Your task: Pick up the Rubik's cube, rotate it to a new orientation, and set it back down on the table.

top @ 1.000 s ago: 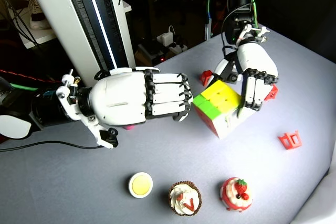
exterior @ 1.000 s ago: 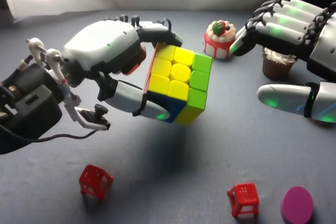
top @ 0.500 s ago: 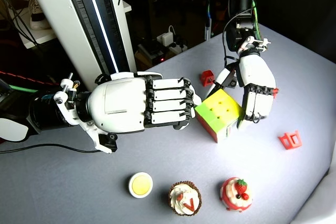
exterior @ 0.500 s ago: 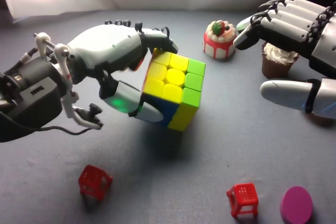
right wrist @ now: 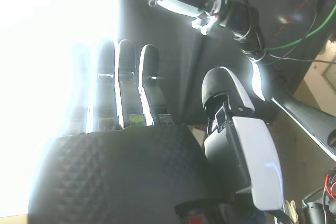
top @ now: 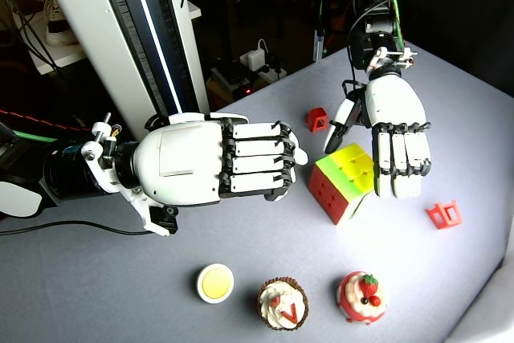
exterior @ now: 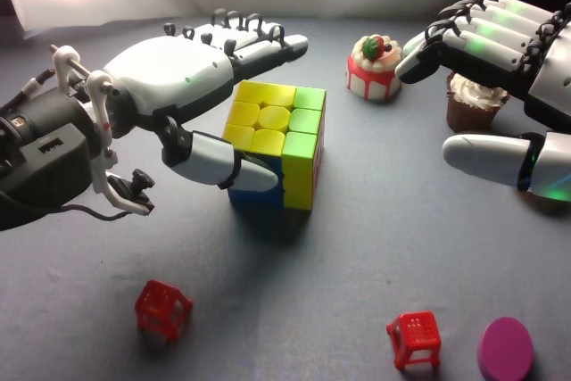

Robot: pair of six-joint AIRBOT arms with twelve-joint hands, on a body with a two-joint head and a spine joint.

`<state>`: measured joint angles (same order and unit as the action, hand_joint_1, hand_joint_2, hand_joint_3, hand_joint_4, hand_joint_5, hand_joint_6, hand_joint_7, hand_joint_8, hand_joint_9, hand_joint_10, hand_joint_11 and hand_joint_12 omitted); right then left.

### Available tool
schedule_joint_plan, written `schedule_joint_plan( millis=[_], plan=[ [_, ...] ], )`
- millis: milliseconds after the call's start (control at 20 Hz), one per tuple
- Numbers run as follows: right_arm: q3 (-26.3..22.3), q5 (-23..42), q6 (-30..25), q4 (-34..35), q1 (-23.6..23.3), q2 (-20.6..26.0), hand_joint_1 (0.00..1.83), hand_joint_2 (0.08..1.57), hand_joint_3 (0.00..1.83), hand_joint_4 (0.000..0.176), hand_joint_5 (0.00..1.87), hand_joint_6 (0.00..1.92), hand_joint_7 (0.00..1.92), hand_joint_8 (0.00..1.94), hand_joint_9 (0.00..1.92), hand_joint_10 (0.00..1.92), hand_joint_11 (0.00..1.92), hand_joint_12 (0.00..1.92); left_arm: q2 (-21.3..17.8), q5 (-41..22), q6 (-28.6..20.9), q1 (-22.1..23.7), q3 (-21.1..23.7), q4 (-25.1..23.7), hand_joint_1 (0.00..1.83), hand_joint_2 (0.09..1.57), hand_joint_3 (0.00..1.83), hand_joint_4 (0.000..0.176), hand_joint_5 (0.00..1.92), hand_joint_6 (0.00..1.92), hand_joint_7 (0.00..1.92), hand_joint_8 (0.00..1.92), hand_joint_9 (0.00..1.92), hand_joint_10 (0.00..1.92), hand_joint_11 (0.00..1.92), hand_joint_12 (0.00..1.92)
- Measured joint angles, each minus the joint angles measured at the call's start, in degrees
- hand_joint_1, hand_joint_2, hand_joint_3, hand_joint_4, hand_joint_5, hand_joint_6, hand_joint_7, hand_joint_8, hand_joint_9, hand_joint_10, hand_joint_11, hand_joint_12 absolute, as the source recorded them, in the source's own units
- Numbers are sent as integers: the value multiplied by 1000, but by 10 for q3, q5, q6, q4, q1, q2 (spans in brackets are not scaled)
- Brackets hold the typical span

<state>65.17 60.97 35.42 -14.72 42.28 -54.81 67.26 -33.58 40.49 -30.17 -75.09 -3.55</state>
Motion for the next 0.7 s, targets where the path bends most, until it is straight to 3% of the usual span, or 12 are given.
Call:
schedule_joint_plan(
  millis=[50,100,200,250,300,350,400,450,500,600,650,700],
  plan=[
    [0,0,0,1,0,0,0,1379,1,0,0,936,29,738,0,1261,0,1896,-3,-1,1,0,2,3,586,895,0,132,0,0,0,0,0,0,0,0],
    [0,0,0,1,0,0,0,1383,3,0,0,911,7,686,0,1175,0,1890,-8,-8,0,-2,7,6,600,871,0,162,0,0,0,0,0,0,0,0],
    [0,0,0,1,0,2,0,1392,5,0,0,851,0,562,0,1001,0,1858,-21,-32,-1,-8,18,8,566,860,0,174,0,0,0,0,0,0,0,0],
    [0,1,0,2,0,2,0,1397,7,0,0,748,0,457,0,879,0,1824,-29,-50,-1,-11,26,8,589,883,0,134,0,0,0,0,0,0,0,0],
    [0,0,0,3,0,4,0,1390,3,0,0,522,0,291,0,658,0,1660,-35,-70,-2,-16,32,8,485,941,13,111,0,0,0,0,0,0,0,0],
    [-1,0,0,5,0,7,0,1398,4,0,0,357,0,166,0,495,0,1521,-46,-103,-7,-23,42,7,356,952,17,105,0,0,0,0,0,0,0,0],
    [-4,0,0,10,0,10,0,1400,4,0,0,307,0,129,0,350,0,1457,-54,-133,-12,-32,49,8,76,970,24,126,0,0,0,0,0,0,0,0],
    [-5,0,0,15,0,13,0,1384,0,0,0,94,0,25,0,113,0,885,-61,-156,-12,-40,56,13,14,966,21,109,0,0,0,0,0,0,0,0],
    [-9,0,0,24,0,16,0,1374,0,0,0,18,0,4,0,22,0,176,-68,-186,-13,-53,63,21,2,911,0,133,0,0,0,0,0,0,0,0],
    [-16,0,0,41,2,24,0,1277,0,0,0,0,0,0,0,0,0,6,-79,-233,-13,-80,74,37,0,1036,52,169,0,0,0,0,0,0,0,0],
    [-20,0,0,53,5,28,0,1267,0,0,0,0,0,0,0,0,0,0,-86,-253,-9,-94,81,49,0,1083,36,163,0,0,0,0,0,0,0,0],
    [-25,1,0,61,8,32,0,1263,0,0,0,0,0,0,0,0,0,0,-91,-267,-9,-103,87,59,0,1096,34,173,0,0,0,0,0,0,0,0]
  ],
)
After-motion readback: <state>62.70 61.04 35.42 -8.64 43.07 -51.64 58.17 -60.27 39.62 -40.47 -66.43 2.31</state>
